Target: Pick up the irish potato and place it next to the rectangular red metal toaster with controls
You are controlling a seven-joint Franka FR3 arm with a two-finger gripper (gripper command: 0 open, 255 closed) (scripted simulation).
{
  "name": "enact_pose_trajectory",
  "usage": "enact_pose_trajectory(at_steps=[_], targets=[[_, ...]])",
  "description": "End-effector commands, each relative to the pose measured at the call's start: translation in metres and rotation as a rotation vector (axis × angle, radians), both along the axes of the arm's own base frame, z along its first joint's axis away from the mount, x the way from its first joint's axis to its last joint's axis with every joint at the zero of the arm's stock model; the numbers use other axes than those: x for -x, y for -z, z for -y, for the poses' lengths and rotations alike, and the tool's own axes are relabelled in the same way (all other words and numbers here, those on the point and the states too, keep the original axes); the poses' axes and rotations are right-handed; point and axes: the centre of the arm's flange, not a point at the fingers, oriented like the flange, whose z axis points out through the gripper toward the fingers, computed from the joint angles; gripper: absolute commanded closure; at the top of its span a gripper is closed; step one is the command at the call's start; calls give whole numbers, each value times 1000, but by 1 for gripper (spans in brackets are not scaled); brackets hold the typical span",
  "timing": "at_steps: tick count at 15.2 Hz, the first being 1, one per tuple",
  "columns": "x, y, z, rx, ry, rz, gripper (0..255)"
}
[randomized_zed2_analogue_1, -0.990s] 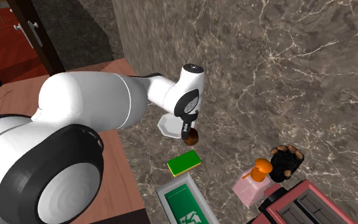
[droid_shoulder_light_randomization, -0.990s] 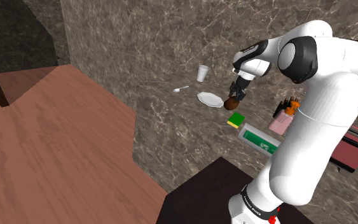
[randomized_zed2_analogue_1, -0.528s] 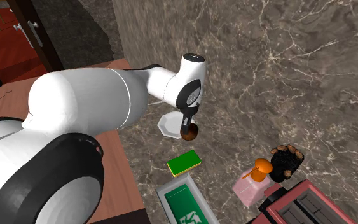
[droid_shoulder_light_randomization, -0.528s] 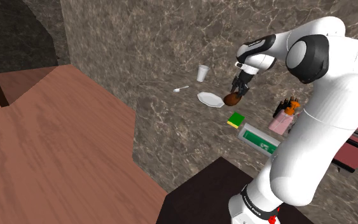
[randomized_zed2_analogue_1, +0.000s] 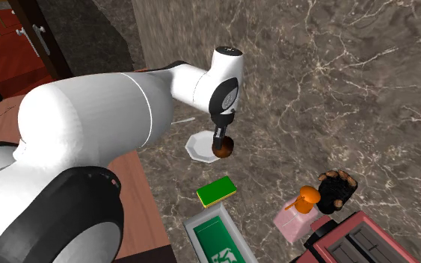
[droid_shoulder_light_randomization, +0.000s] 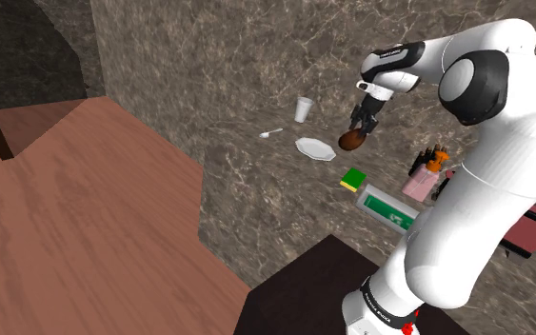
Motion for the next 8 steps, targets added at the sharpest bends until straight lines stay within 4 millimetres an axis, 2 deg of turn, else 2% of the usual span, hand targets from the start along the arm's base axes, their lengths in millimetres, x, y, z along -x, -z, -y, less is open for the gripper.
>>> enact_pose_trajectory(at_steps=[1, 8], targets=[[1, -10, 0, 0, 0, 0, 255], [1, -47, 0, 0, 0, 0, 255]])
